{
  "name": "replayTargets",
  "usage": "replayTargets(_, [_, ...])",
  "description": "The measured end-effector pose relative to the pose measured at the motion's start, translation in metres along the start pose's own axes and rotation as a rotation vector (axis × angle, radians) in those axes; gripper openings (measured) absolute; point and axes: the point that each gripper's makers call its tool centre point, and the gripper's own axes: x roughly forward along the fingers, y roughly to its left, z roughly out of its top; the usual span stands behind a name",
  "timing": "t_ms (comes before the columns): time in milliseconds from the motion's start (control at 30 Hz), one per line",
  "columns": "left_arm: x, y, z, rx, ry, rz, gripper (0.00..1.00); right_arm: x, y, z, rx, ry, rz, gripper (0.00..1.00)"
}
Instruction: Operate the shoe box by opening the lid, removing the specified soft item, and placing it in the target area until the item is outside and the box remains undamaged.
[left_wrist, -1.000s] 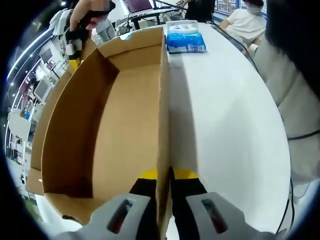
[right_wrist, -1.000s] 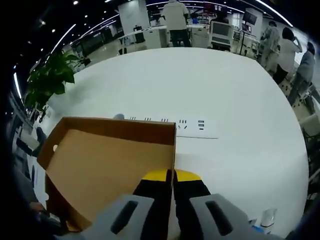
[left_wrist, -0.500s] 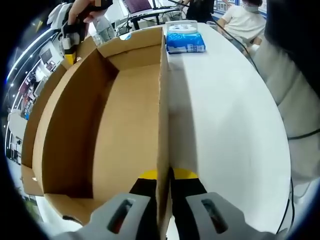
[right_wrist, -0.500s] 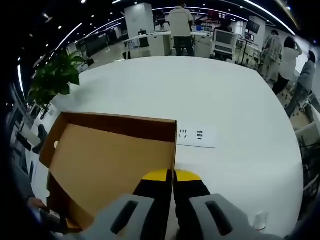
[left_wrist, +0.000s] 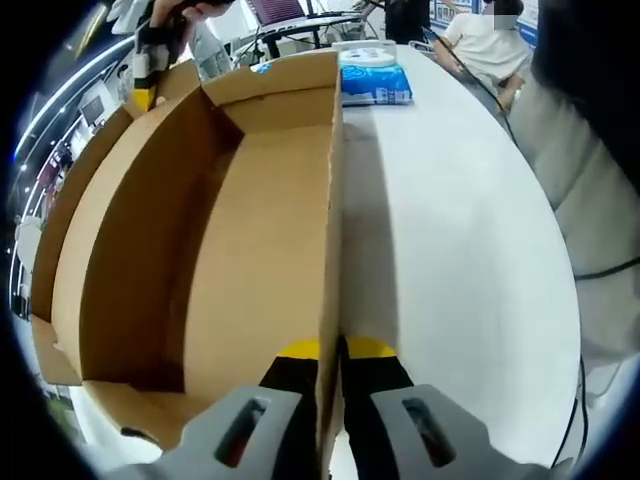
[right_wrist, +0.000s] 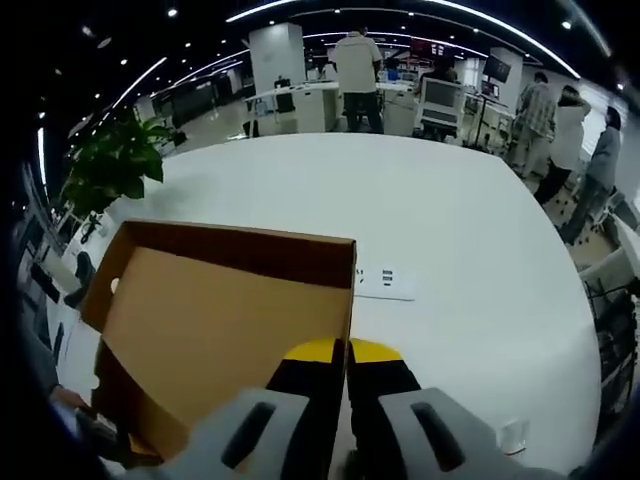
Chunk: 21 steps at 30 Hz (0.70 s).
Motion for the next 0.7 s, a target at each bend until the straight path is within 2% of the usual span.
replayTargets(67, [0.000,0.000,0.000,-0.003,0.001,-0.001,0.01,-0.003,0.000,0.004,0.025,-0.033,0.003,0.00])
replayTargets(700, [-0.001,0.000,-0.001,-0.010,0.001,-0.006,0.01,-0.023,0.004,0.013,-0.016,-0.116,0.000,0.00])
